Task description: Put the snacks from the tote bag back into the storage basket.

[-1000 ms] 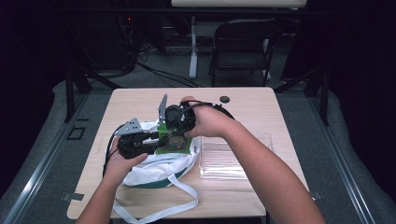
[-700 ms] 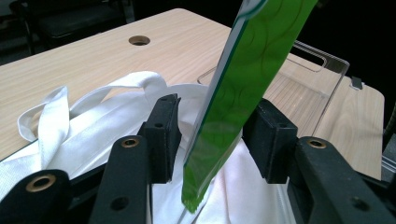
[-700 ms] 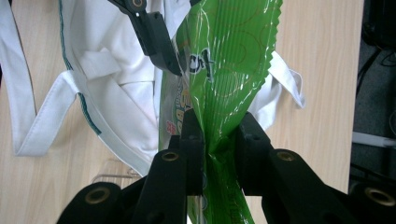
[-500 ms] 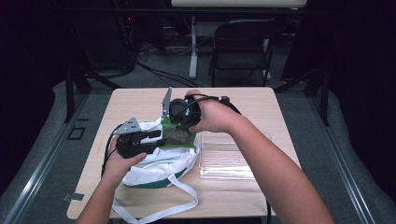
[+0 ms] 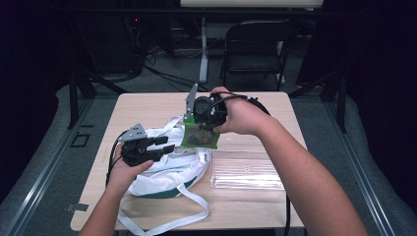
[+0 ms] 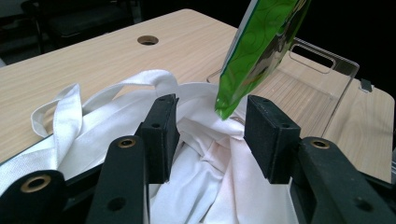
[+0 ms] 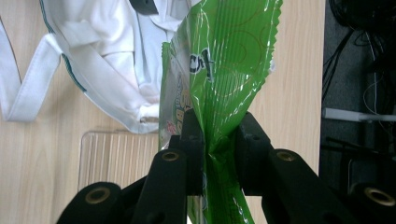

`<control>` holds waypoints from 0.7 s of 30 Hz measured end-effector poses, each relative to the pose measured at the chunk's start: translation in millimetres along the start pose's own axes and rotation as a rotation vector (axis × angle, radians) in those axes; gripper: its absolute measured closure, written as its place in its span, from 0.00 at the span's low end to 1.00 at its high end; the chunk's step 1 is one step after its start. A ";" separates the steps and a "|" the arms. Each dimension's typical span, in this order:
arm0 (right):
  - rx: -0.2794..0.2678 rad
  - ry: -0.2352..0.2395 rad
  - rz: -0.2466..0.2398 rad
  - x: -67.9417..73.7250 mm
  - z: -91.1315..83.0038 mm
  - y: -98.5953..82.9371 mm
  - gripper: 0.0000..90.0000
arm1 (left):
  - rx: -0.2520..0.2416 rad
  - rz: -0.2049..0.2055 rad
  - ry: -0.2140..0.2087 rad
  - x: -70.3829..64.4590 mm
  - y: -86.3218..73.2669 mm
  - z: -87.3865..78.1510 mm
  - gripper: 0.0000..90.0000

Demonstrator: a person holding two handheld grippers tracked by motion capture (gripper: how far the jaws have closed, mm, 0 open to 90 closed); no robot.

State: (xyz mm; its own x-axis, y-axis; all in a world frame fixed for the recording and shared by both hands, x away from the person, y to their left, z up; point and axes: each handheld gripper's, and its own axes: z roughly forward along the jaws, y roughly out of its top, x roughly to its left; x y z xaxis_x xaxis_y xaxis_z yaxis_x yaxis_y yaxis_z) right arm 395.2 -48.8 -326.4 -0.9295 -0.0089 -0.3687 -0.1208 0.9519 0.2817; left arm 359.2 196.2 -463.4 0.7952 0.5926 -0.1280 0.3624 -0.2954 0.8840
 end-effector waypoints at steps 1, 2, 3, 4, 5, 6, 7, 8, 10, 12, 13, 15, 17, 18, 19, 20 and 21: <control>0.000 0.000 0.000 0.0 0.0 0.0 0.84 | 0.000 0.000 0.000 0.0 0.0 0.0 0.60; 0.006 -0.005 0.004 -0.6 -2.3 -3.9 0.84 | 0.000 -0.002 0.000 0.6 -0.4 0.0 0.60; 0.006 -0.005 0.004 -0.6 -2.3 -3.9 0.84 | 0.000 -0.002 0.000 0.6 -0.4 0.0 0.60; 0.012 -0.012 0.007 -1.2 -5.0 -7.5 0.84 | 0.001 -0.003 0.001 0.7 -0.5 -0.1 0.60; 0.015 -0.014 0.008 -1.7 -6.1 -9.5 0.84 | 0.002 -0.002 0.002 1.0 -0.5 -0.1 0.60; 0.016 -0.015 0.012 -1.8 -6.7 -11.5 0.84 | 0.004 -0.001 0.004 1.5 -0.6 -0.5 0.60; 0.020 -0.018 0.012 -2.0 -7.3 -13.4 0.84 | 0.004 -0.001 0.004 1.5 -0.6 -0.5 0.60; 0.020 -0.018 0.012 -2.0 -7.3 -13.4 0.84 | 0.004 -0.002 0.005 1.7 -0.7 -0.5 0.60; 0.041 -0.025 0.014 -2.6 -9.7 -18.7 0.84 | 0.001 -0.006 0.007 2.3 -1.2 -0.1 0.60; 0.042 -0.026 0.016 -2.9 -10.1 -20.5 0.84 | 0.000 -0.005 0.007 2.7 -1.4 0.0 0.60; 0.051 -0.032 0.017 -3.3 -10.9 -23.7 0.84 | 0.000 -0.009 0.008 2.7 -1.6 0.2 0.60; 0.055 -0.033 0.018 -3.4 -10.9 -25.3 0.84 | 0.002 -0.008 0.008 3.0 -1.7 0.3 0.60; 0.074 -0.038 0.018 -3.6 -10.9 -29.9 0.84 | 0.003 -0.011 0.009 3.2 -2.0 0.5 0.60; 0.081 -0.040 0.021 -3.6 -11.1 -31.2 0.84 | 0.003 -0.011 0.009 3.2 -2.0 0.5 0.60; 0.085 -0.040 0.022 -3.8 -11.1 -32.6 0.84 | 0.004 -0.012 0.011 3.2 -2.2 0.6 0.60; 0.089 -0.040 0.021 -4.1 -11.2 -33.8 0.84 | 0.006 -0.013 0.012 3.6 -2.6 0.9 0.60; 0.094 -0.045 0.021 -4.1 -11.2 -34.9 0.84 | 0.006 -0.013 0.012 3.6 -2.6 0.9 0.60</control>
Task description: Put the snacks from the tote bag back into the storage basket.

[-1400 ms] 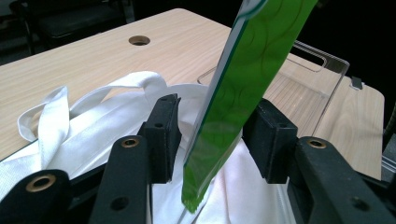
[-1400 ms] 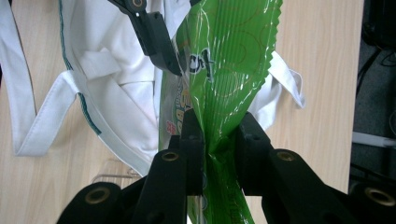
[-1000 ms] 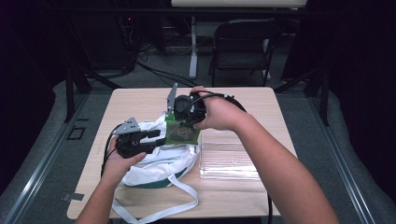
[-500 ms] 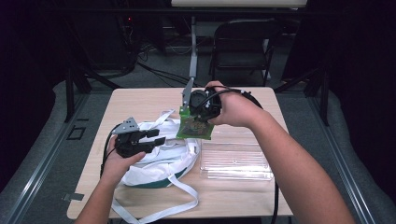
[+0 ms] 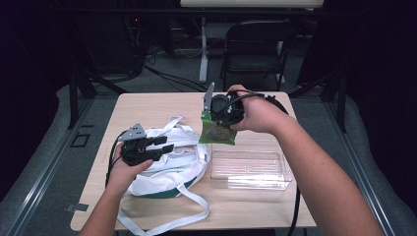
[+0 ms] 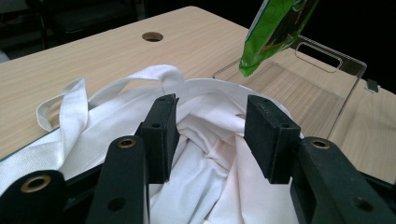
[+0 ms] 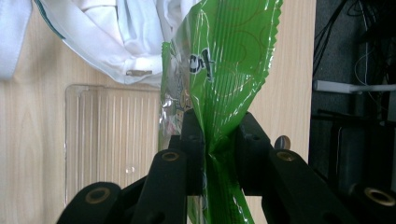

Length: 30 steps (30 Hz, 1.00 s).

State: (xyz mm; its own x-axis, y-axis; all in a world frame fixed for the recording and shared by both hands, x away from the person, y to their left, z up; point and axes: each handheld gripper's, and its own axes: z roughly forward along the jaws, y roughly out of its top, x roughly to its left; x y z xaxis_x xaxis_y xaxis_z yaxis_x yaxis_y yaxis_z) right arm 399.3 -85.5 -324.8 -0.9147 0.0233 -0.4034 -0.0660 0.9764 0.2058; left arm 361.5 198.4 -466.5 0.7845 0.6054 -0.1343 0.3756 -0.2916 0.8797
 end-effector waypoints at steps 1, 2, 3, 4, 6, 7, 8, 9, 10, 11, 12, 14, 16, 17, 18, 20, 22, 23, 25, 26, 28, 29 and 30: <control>0.000 0.000 0.000 0.0 0.0 0.0 0.84 | 0.002 0.002 0.001 0.3 -0.1 0.1 0.60; 0.003 0.001 0.004 -0.2 0.7 -2.3 0.84 | 0.003 -0.001 0.001 0.3 -0.3 0.3 0.60; 0.009 0.003 0.004 -0.6 1.0 -3.3 0.84 | 0.003 -0.003 0.001 0.5 -0.5 0.4 0.60; 0.014 -0.001 0.004 -0.6 1.4 -4.3 0.84 | 0.001 -0.004 0.000 0.7 -0.6 0.3 0.60; 0.019 -0.001 0.002 -0.9 1.9 -5.3 0.84 | 0.000 -0.004 0.001 0.9 -0.6 0.2 0.60; 0.026 -0.002 0.004 -0.8 2.3 -6.3 0.84 | 0.001 -0.004 0.001 1.1 -0.6 0.0 0.60; 0.035 -0.005 0.001 -1.1 2.2 -7.1 0.84 | 0.000 -0.003 0.003 1.4 -0.7 -0.1 0.60; 0.036 -0.005 0.004 -1.2 3.3 -9.2 0.84 | 0.002 -0.001 0.005 1.9 -0.9 -0.2 0.60; 0.036 -0.007 0.003 -1.3 4.0 -10.1 0.84 | 0.003 -0.001 0.006 2.1 -0.9 -0.2 0.60; 0.036 -0.007 0.003 -1.3 4.0 -10.1 0.84 | 0.003 -0.001 0.006 2.1 -0.9 -0.2 0.60; 0.046 -0.009 0.006 -1.1 5.1 -11.4 0.84 | 0.003 -0.002 0.006 2.2 -1.1 -0.1 0.60; 0.048 -0.008 0.010 -1.2 6.4 -13.0 0.84 | 0.004 -0.002 0.007 2.6 -1.3 0.0 0.60; 0.050 -0.006 0.012 -1.2 8.8 -14.9 0.84 | 0.006 -0.002 0.006 3.0 -1.4 -0.1 0.60; 0.059 -0.006 0.016 -0.8 9.8 -16.0 0.84 | 0.006 -0.002 0.006 3.0 -1.4 -0.1 0.60; 0.063 -0.005 0.016 -0.8 11.3 -17.2 0.84 | 0.007 -0.007 0.009 2.9 -1.5 -0.3 0.60; 0.063 -0.004 0.016 -0.8 12.9 -18.6 0.84 | 0.006 -0.008 0.009 3.4 -1.7 -0.1 0.60; 0.067 -0.005 0.023 -0.9 15.9 -22.6 0.84 | 0.008 -0.007 0.010 3.8 -1.9 0.0 0.60; 0.067 -0.005 0.023 -0.9 15.9 -22.6 0.84 | 0.007 -0.011 0.011 3.7 -2.1 0.2 0.60; 0.072 -0.005 0.028 -1.1 17.2 -25.1 0.84 | 0.010 -0.014 0.011 4.0 -2.4 0.3 0.60; 0.078 -0.005 0.028 -1.0 18.0 -26.2 0.84 | 0.010 -0.013 0.012 4.0 -2.5 0.3 0.60; 0.083 -0.008 0.030 -0.6 19.8 -28.4 0.84 | 0.010 -0.013 0.012 4.3 -2.6 0.4 0.60; 0.084 -0.004 0.033 -0.1 21.5 -30.3 0.84 | 0.010 -0.014 0.013 4.2 -2.7 0.4 0.60; 0.086 -0.002 0.034 0.2 22.6 -31.2 0.84 | 0.010 -0.015 0.013 4.3 -2.7 0.4 0.60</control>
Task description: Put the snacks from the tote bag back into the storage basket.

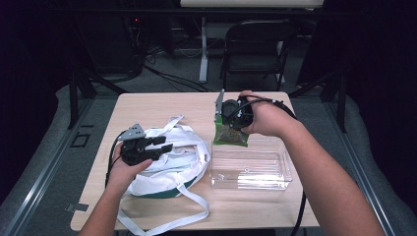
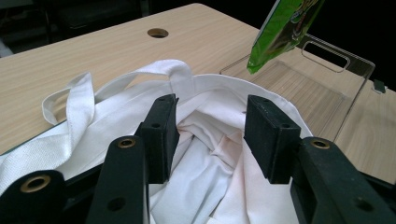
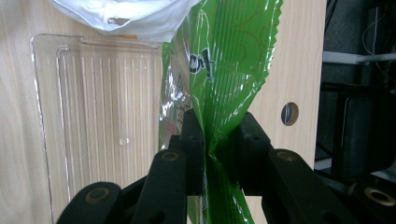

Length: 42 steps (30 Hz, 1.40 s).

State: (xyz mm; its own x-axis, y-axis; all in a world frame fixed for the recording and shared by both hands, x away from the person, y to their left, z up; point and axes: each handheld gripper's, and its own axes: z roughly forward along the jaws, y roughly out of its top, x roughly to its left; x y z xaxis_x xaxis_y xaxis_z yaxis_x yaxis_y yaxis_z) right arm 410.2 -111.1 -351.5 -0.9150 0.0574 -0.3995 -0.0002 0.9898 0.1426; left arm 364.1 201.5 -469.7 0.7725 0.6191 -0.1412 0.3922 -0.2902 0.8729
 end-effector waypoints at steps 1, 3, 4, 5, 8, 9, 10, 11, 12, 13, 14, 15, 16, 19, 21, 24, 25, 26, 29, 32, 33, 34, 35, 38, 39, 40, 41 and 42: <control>0.000 0.000 0.000 0.0 0.0 0.0 0.84 | -0.003 -0.002 -0.001 0.1 -0.2 0.2 0.60; 0.007 0.005 0.002 1.2 4.7 -2.5 0.84 | -0.002 -0.001 -0.001 0.6 -0.4 0.4 0.60; 0.009 0.006 0.004 1.7 6.6 -3.2 0.84 | -0.004 -0.005 0.001 0.5 -0.7 0.6 0.60; 0.011 0.008 0.004 2.2 8.4 -3.9 0.84 | -0.004 -0.005 0.001 0.5 -0.7 0.6 0.60; 0.025 0.005 0.000 2.8 11.7 -4.7 0.84 | -0.001 -0.003 0.001 1.2 -0.9 0.9 0.60; 0.025 0.006 0.003 3.0 13.3 -5.3 0.84 | -0.001 -0.004 0.001 1.2 -1.0 1.0 0.60; 0.015 0.011 0.010 3.2 15.7 -6.5 0.84 | -0.001 -0.006 0.002 1.5 -1.3 1.0 0.60; 0.017 0.011 0.011 3.4 17.3 -7.0 0.84 | -0.001 -0.006 0.002 1.5 -1.3 1.0 0.60; 0.017 0.011 0.011 3.4 17.3 -7.0 0.84 | -0.002 -0.006 0.002 1.7 -1.4 0.9 0.60; 0.022 0.013 0.013 4.4 21.4 -8.2 0.84 | -0.004 -0.011 0.002 2.0 -1.6 0.8 0.60; 0.022 0.013 0.013 4.4 21.4 -8.2 0.84 | -0.004 -0.011 0.002 2.0 -1.6 0.8 0.60; 0.028 0.015 0.010 5.3 25.1 -9.0 0.84 | -0.004 -0.011 0.003 2.2 -1.7 0.8 0.60; 0.028 0.015 0.010 5.3 25.1 -9.0 0.84 | -0.003 -0.011 0.004 2.4 -1.8 0.7 0.60; 0.024 0.021 0.016 6.9 31.7 -10.4 0.84 | -0.003 -0.011 0.004 2.5 -2.0 0.9 0.60; 0.026 0.020 0.015 7.3 33.0 -10.6 0.84 | -0.002 -0.009 0.005 2.9 -2.0 0.9 0.60; 0.029 0.024 0.016 8.1 37.4 -11.7 0.84 | 0.001 -0.013 0.008 3.3 -2.2 0.5 0.60; 0.029 0.024 0.016 8.1 37.4 -11.7 0.84 | 0.001 -0.013 0.008 3.3 -2.2 0.5 0.60; 0.034 0.019 0.014 8.5 39.4 -12.2 0.84 | 0.001 -0.013 0.008 3.4 -2.2 0.5 0.60; 0.025 0.020 0.023 8.9 41.1 -12.9 0.84 | 0.000 -0.014 0.007 3.7 -2.4 0.6 0.60; 0.025 0.017 0.022 9.6 44.3 -13.5 0.84 | 0.002 -0.013 0.007 4.0 -2.6 0.8 0.60; 0.024 0.020 0.025 10.0 45.9 -13.8 0.84 | 0.002 -0.010 0.007 4.2 -2.6 0.8 0.60; 0.018 0.020 0.031 10.6 47.7 -14.2 0.84 | 0.002 -0.011 0.007 4.3 -2.7 0.8 0.60; 0.020 0.022 0.029 10.8 48.9 -14.2 0.84 | 0.003 -0.010 0.008 4.5 -2.7 0.7 0.60; 0.025 0.017 0.025 11.8 51.8 -13.4 0.84 | 0.002 -0.013 0.010 4.6 -2.9 0.7 0.60; 0.027 0.013 0.021 11.9 52.3 -13.0 0.84 | 0.003 -0.014 0.012 4.6 -2.9 0.6 0.60; 0.025 0.013 0.022 11.9 52.8 -12.6 0.84 | 0.003 -0.013 0.013 4.8 -2.9 0.5 0.60; 0.025 0.013 0.021 11.8 53.2 -12.1 0.84 | 0.002 -0.013 0.014 4.8 -2.9 0.5 0.60; 0.021 0.010 0.023 11.7 54.7 -11.2 0.84 | 0.002 -0.014 0.014 5.0 -2.9 0.3 0.60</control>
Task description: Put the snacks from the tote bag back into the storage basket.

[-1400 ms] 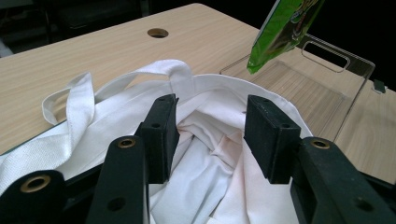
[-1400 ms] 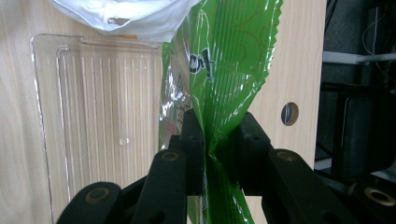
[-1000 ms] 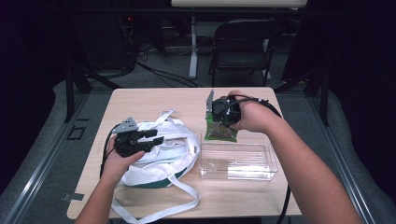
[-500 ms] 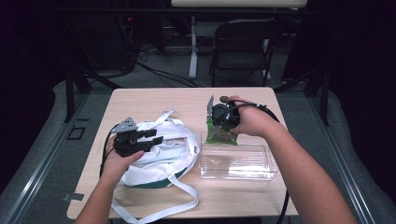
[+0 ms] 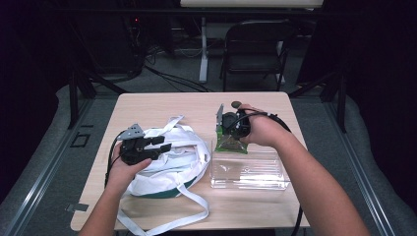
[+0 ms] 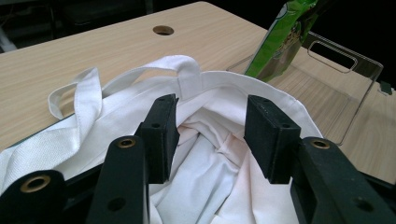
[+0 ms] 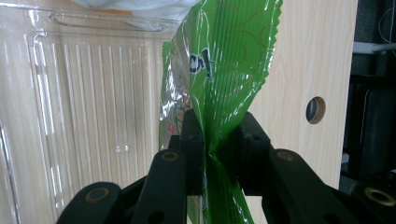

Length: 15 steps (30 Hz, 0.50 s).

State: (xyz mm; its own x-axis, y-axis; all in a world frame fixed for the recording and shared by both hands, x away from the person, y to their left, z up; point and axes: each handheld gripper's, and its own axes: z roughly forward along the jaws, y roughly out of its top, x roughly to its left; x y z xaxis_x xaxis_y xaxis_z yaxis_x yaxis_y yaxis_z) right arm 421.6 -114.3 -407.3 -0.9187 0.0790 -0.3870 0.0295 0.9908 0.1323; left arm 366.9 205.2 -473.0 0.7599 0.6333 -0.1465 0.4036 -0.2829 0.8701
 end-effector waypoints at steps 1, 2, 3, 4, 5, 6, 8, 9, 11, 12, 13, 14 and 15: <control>0.000 0.000 0.000 0.0 0.0 0.0 0.84 | -0.003 -0.001 -0.001 0.1 -0.1 0.1 0.60; -0.010 0.002 0.008 0.1 2.6 0.1 0.84 | -0.006 -0.004 0.000 0.1 -0.2 0.0 0.60; -0.010 0.002 0.008 0.1 2.6 0.1 0.84 | -0.007 -0.005 -0.001 0.2 -0.2 -0.2 0.60; -0.008 0.002 0.006 0.2 4.3 0.3 0.84 | -0.009 -0.006 -0.002 0.3 -0.2 -0.3 0.60; -0.002 -0.001 0.004 0.9 8.3 0.7 0.84 | -0.009 -0.007 0.000 0.6 -0.3 -0.4 0.60; -0.002 -0.001 0.004 0.9 8.3 0.7 0.84 | -0.009 -0.007 0.000 0.6 -0.3 -0.4 0.60; -0.005 -0.004 0.002 1.9 11.9 1.2 0.84 | -0.008 -0.008 0.001 0.8 -0.5 -0.2 0.60; -0.003 -0.002 -0.002 2.5 14.6 2.0 0.84 | -0.005 -0.005 0.000 1.2 -0.6 -0.1 0.60; 0.002 -0.006 -0.005 2.6 15.3 2.4 0.84 | -0.004 -0.008 0.002 1.3 -0.8 0.1 0.60; 0.004 -0.008 -0.006 2.5 16.1 2.8 0.84 | -0.003 -0.008 0.002 1.4 -0.9 0.1 0.60; 0.007 -0.009 -0.005 2.0 17.1 3.3 0.84 | -0.003 -0.008 0.002 1.5 -0.9 0.0 0.60; 0.007 -0.009 -0.005 2.0 17.1 3.3 0.84 | -0.003 -0.008 0.002 1.5 -0.9 0.0 0.60; 0.011 -0.014 -0.009 1.9 17.6 4.1 0.84 | -0.004 -0.007 0.002 1.5 -0.9 -0.2 0.60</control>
State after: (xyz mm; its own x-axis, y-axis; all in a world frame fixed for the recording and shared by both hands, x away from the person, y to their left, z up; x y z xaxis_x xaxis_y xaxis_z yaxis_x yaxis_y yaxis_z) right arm 426.9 -108.2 -423.6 -0.9135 0.0712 -0.4005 0.0254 0.9926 0.1185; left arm 367.6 206.6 -473.9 0.7557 0.6370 -0.1518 0.4070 -0.2753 0.8710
